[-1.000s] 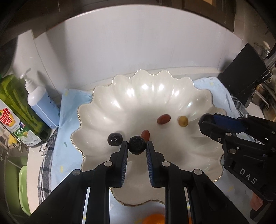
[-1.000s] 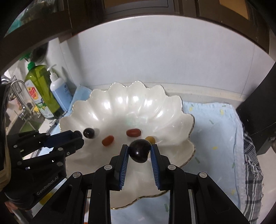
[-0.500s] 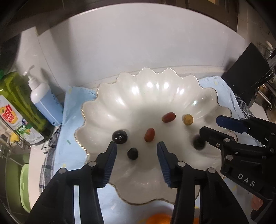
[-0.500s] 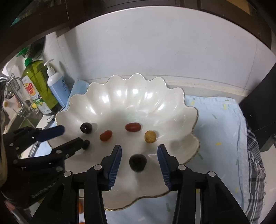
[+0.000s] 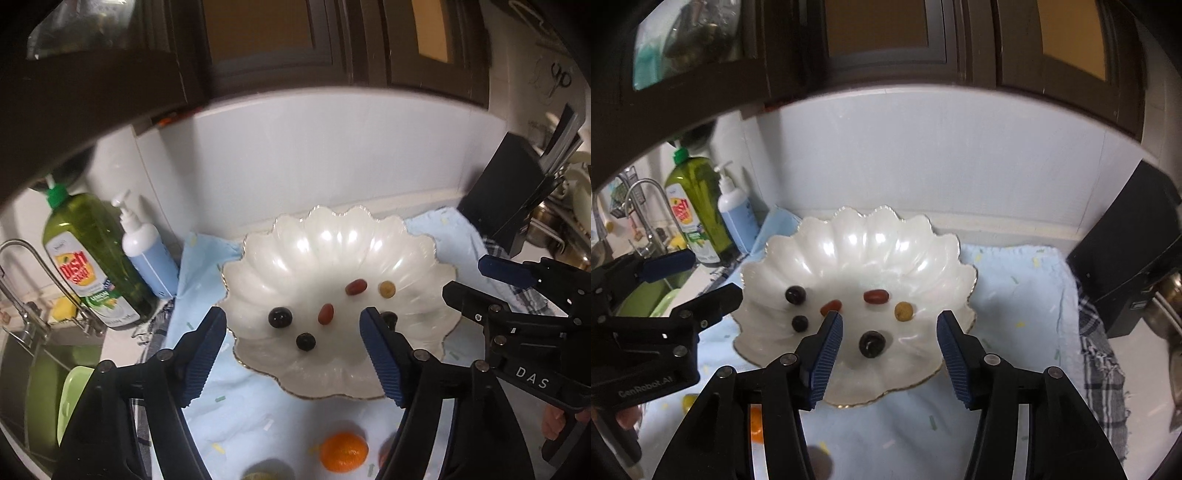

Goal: Organize fruits
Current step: 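Withdraw both open tools from the bowl toward the oranges and brown-yellow fruits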

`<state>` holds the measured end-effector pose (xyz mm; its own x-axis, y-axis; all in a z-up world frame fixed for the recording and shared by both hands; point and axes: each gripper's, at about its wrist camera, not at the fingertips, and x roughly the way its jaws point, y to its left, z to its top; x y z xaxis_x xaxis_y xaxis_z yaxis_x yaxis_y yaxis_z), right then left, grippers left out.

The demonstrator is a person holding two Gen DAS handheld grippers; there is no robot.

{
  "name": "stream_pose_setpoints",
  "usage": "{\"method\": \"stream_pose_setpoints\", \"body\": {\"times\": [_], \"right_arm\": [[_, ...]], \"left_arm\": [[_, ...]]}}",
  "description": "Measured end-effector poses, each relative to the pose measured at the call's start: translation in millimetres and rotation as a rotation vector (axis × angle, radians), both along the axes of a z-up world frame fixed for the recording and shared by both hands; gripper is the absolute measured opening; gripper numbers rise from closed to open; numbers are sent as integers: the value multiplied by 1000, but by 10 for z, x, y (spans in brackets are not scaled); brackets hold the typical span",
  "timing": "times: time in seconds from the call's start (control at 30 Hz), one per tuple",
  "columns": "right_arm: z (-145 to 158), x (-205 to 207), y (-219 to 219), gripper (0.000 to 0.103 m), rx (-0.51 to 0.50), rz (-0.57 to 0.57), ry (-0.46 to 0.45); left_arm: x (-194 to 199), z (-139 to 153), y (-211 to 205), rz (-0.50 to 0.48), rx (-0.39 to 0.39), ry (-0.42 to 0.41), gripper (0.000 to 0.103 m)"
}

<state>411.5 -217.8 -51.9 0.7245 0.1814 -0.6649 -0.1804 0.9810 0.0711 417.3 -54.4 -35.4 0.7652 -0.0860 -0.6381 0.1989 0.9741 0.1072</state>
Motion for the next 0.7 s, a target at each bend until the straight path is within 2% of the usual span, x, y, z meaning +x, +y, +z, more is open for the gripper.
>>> {"method": "stream_pose_setpoints", "body": {"times": [0.27, 0.7], "right_arm": [[231, -339, 24, 60, -26, 1, -91], [371, -893, -47, 60, -15, 18, -140]], "left_arm": [[-350, 173, 116, 7, -33, -47, 78], [-1003, 286, 29, -35, -46, -120, 81]]}}
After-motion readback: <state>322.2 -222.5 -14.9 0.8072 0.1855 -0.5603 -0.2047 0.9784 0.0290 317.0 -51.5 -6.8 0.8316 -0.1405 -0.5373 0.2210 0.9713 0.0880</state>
